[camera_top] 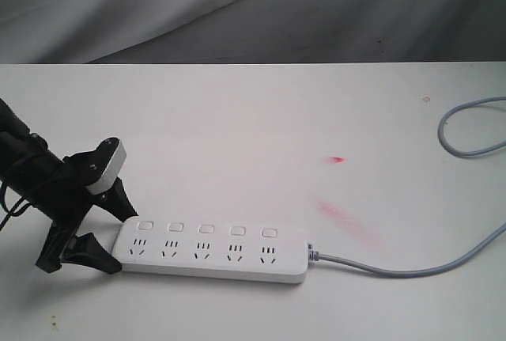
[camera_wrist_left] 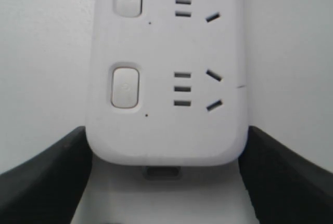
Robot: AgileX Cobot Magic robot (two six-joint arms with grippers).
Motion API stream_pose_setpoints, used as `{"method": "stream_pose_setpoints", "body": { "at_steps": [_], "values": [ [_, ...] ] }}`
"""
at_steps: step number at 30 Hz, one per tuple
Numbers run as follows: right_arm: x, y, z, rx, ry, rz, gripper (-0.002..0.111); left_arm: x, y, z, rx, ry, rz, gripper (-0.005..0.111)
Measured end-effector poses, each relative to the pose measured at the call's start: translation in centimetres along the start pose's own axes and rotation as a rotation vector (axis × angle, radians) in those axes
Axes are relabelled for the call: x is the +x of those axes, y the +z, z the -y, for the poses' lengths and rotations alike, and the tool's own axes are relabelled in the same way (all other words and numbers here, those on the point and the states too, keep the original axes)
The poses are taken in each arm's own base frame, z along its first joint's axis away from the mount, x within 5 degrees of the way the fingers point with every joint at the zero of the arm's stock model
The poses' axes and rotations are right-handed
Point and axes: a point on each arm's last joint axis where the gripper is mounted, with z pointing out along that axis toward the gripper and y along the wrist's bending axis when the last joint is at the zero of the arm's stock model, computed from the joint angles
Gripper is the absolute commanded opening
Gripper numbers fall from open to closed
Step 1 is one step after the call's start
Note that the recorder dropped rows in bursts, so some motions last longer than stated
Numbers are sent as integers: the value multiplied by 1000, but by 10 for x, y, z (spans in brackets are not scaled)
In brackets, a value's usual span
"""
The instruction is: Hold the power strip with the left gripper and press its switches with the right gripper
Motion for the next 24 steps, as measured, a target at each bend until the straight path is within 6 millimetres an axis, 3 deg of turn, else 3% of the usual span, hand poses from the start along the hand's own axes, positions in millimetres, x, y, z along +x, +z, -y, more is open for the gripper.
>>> {"method": "stream_pose_setpoints", "body": {
  "at_steps": [9, 15, 24],
  "values": [
    [0, 0, 0, 3, 13, 0, 0, 0, 0, 0, 0, 0, 0, 47],
    [3, 1, 1, 23, 271, -13, 0, 0, 0, 0, 0, 0, 0, 47],
    [33, 19, -13, 133, 260, -155, 0, 0, 0, 0, 0, 0, 0, 47]
  ]
}}
